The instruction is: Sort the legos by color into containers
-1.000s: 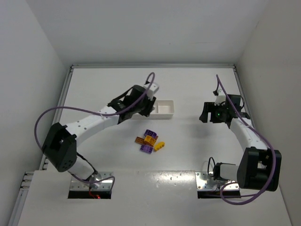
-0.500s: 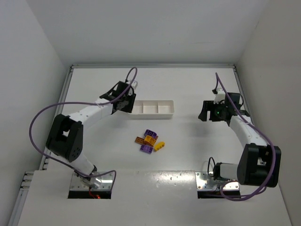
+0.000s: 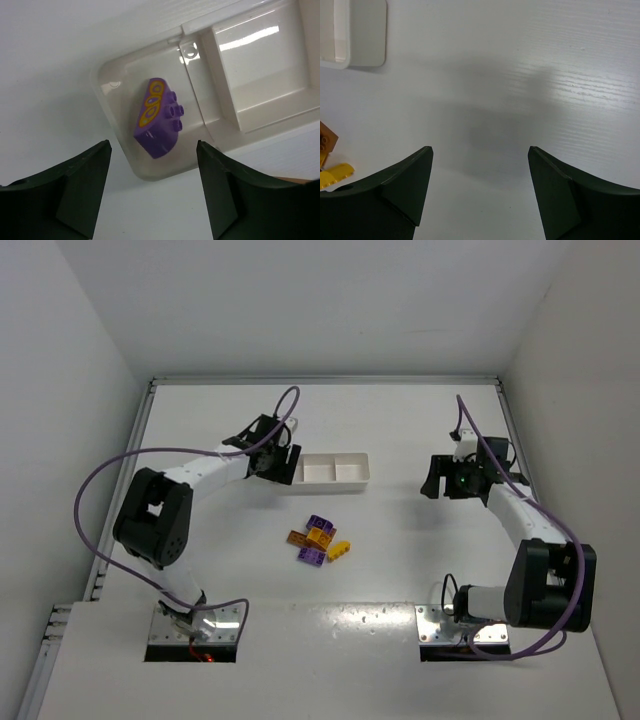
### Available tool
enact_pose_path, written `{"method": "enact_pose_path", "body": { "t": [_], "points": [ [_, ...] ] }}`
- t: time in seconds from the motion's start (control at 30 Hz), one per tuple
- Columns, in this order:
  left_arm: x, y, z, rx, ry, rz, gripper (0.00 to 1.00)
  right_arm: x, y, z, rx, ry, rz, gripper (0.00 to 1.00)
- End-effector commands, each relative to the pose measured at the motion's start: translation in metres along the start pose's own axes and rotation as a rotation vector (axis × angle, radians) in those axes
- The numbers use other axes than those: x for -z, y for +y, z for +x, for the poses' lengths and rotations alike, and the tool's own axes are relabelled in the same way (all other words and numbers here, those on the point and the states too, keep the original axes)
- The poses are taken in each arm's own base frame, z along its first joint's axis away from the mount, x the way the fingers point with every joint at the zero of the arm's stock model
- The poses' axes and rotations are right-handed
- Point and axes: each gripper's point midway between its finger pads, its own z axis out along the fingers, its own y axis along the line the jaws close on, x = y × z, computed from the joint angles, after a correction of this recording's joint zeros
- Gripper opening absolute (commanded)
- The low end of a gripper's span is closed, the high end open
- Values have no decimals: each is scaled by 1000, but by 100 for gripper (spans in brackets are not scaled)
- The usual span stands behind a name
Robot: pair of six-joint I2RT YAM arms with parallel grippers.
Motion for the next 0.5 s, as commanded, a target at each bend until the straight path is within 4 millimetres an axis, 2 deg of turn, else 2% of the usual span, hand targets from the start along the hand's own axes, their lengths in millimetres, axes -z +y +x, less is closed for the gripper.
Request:
{"method": "enact_pose_path", "body": {
  "t": [0.0,0.07,0.13,0.17,0.2,0.23,0.27,0.3,0.33,0.47],
  "points": [
    [10,3,-23,26,-63,-3,76,2,6,-20,25,-49,-25,77],
    [25,-5,-34,28,-111,52,76,2,6,-20,25,-49,-25,77],
    [36,-16,-27,-19,-126,130,76,2,6,-20,25,-49,-25,77],
    [58,-30,-34,-90,-183,227,76,4,8,-22,29,-59,-33,77],
    [67,-36,-32,-130,-200,273,76,5,8,-19,38,-59,-33,77],
    [72,-40,-21,-213,-204,318,76,5,11,-20,39,-60,-47,77],
    [83,-55,-16,-266,-221,403,76,7,13,-21,42,-69,-57,77],
    [97,-59,-15,-313,-252,439,76,6,10,-17,41,-62,-52,79],
    [102,-68,-1,-406,-225,480,76,8,13,-19,46,-72,-64,79],
    [116,-95,38,-574,-149,652,74,9,20,-17,65,-68,-109,79]
  ]
}}
